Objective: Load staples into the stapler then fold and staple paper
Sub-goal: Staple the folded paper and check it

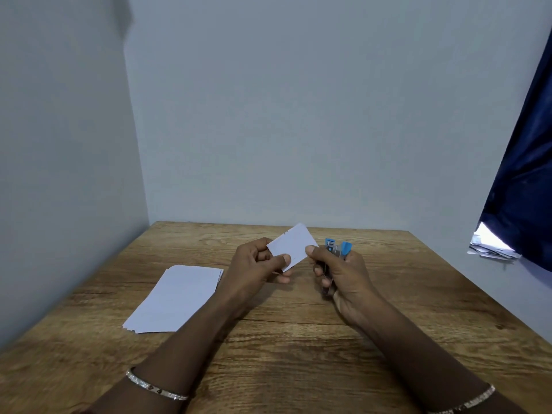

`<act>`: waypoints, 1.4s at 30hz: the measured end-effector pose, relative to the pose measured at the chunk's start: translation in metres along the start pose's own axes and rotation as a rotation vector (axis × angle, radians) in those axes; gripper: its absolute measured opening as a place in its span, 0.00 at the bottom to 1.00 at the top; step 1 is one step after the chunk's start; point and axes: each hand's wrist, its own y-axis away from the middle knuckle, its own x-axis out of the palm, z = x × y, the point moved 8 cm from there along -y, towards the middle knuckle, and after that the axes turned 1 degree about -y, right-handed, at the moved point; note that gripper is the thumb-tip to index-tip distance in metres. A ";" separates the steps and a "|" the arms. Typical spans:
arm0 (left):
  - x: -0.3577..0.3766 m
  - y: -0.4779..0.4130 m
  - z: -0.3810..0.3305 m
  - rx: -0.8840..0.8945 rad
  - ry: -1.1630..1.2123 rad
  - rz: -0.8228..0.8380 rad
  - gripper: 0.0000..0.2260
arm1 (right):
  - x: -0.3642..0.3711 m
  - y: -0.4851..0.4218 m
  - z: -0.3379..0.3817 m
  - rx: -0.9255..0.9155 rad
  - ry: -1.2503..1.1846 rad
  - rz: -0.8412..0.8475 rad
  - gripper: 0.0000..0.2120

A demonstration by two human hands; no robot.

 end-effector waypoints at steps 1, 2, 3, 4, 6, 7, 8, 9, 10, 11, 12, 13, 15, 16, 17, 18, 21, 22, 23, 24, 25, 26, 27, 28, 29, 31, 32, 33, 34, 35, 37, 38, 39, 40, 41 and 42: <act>0.001 0.000 0.001 -0.007 0.016 0.008 0.05 | 0.001 0.001 0.001 -0.008 0.001 0.007 0.11; 0.001 0.001 0.001 -0.014 0.028 0.015 0.05 | 0.003 0.002 0.002 -0.016 0.005 0.014 0.10; 0.001 0.001 0.002 -0.023 0.036 0.017 0.04 | 0.004 0.003 0.003 -0.022 0.011 0.021 0.10; 0.001 0.001 0.003 -0.030 0.041 0.015 0.04 | 0.005 0.004 0.003 -0.024 0.015 0.027 0.10; -0.002 0.001 0.004 -0.037 0.043 -0.001 0.03 | 0.007 0.005 0.004 -0.025 0.018 0.037 0.10; -0.003 0.001 0.004 -0.037 0.042 -0.011 0.03 | 0.008 0.005 0.005 -0.025 0.021 0.043 0.11; -0.003 0.001 0.003 -0.036 0.038 -0.022 0.02 | 0.008 0.006 0.005 -0.025 0.027 0.050 0.11; -0.003 0.000 0.003 -0.033 0.033 -0.031 0.02 | 0.009 0.006 0.005 -0.023 0.037 0.058 0.10; -0.003 0.000 0.002 -0.030 0.029 -0.041 0.02 | 0.011 0.007 0.004 -0.020 0.047 0.067 0.10; -0.004 0.001 0.002 -0.028 0.027 -0.053 0.03 | 0.012 0.008 0.003 -0.016 0.054 0.075 0.10; -0.004 0.000 0.001 -0.027 0.029 -0.066 0.05 | 0.013 0.008 0.002 -0.012 0.058 0.080 0.10; -0.005 0.000 0.001 -0.027 0.032 -0.078 0.06 | 0.014 0.009 0.001 -0.012 0.061 0.082 0.10; -0.007 0.000 0.001 -0.030 0.030 -0.093 0.08 | 0.014 0.009 0.002 -0.013 0.061 0.086 0.10; -0.007 0.000 0.001 -0.030 0.031 -0.093 0.09 | 0.014 0.008 0.002 -0.014 0.060 0.087 0.10; -0.007 0.000 0.000 -0.031 0.037 -0.092 0.10 | 0.014 0.008 0.002 -0.014 0.060 0.087 0.10; -0.006 0.000 0.000 -0.035 0.047 -0.092 0.11 | 0.013 0.008 0.002 -0.015 0.063 0.086 0.10; -0.007 0.000 0.004 -0.072 0.099 -0.102 0.13 | 0.011 0.007 0.002 -0.024 0.067 0.074 0.10; -0.007 0.000 0.006 -0.086 0.117 -0.098 0.13 | 0.011 0.006 0.003 -0.028 0.067 0.070 0.10; -0.006 0.000 0.008 -0.095 0.132 -0.086 0.12 | 0.010 0.006 0.003 -0.032 0.067 0.067 0.10; -0.005 0.000 0.008 -0.099 0.141 -0.069 0.12 | 0.010 0.005 0.002 -0.036 0.065 0.063 0.10; -0.004 0.000 0.009 -0.097 0.143 -0.056 0.12 | 0.009 0.004 0.002 -0.040 0.064 0.062 0.10; -0.003 0.001 0.008 -0.087 0.143 -0.055 0.12 | 0.009 0.004 0.003 -0.044 0.064 0.065 0.09; -0.005 0.001 0.007 -0.071 0.148 -0.069 0.11 | 0.010 0.004 0.003 -0.045 0.067 0.076 0.07; -0.007 0.000 0.006 -0.054 0.159 -0.095 0.10 | 0.012 0.004 0.002 -0.040 0.067 0.093 0.07; -0.012 0.000 0.005 -0.041 0.175 -0.124 0.09 | 0.015 0.005 0.001 -0.031 0.067 0.112 0.09; -0.019 -0.001 0.006 -0.036 0.200 -0.172 0.08 | 0.020 0.005 0.000 -0.010 0.086 0.148 0.17; -0.022 -0.001 0.007 -0.045 0.206 -0.186 0.08 | 0.024 0.006 -0.001 0.000 0.106 0.180 0.19; -0.023 -0.001 0.008 -0.056 0.208 -0.194 0.08 | 0.029 0.007 -0.002 0.007 0.127 0.225 0.18; -0.023 -0.001 0.010 -0.067 0.209 -0.200 0.09 | 0.033 0.009 -0.004 0.012 0.147 0.270 0.15; -0.023 -0.002 0.011 -0.074 0.207 -0.202 0.09 | 0.036 0.011 -0.006 0.014 0.162 0.304 0.14; -0.022 -0.003 0.012 -0.087 0.195 -0.204 0.08 | 0.038 0.013 -0.009 0.015 0.171 0.329 0.18; -0.021 -0.003 0.012 -0.093 0.188 -0.201 0.08 | 0.038 0.013 -0.011 0.017 0.167 0.330 0.21; -0.020 -0.003 0.012 -0.095 0.183 -0.194 0.10 | 0.037 0.013 -0.011 0.017 0.162 0.330 0.23; -0.019 -0.003 0.011 -0.091 0.177 -0.178 0.11 | 0.037 0.013 -0.011 0.012 0.162 0.327 0.25; -0.017 -0.002 0.010 -0.083 0.169 -0.155 0.11 | 0.036 0.013 -0.010 0.005 0.170 0.318 0.26; -0.015 -0.001 0.008 -0.073 0.161 -0.133 0.11 | 0.035 0.013 -0.008 -0.001 0.184 0.305 0.27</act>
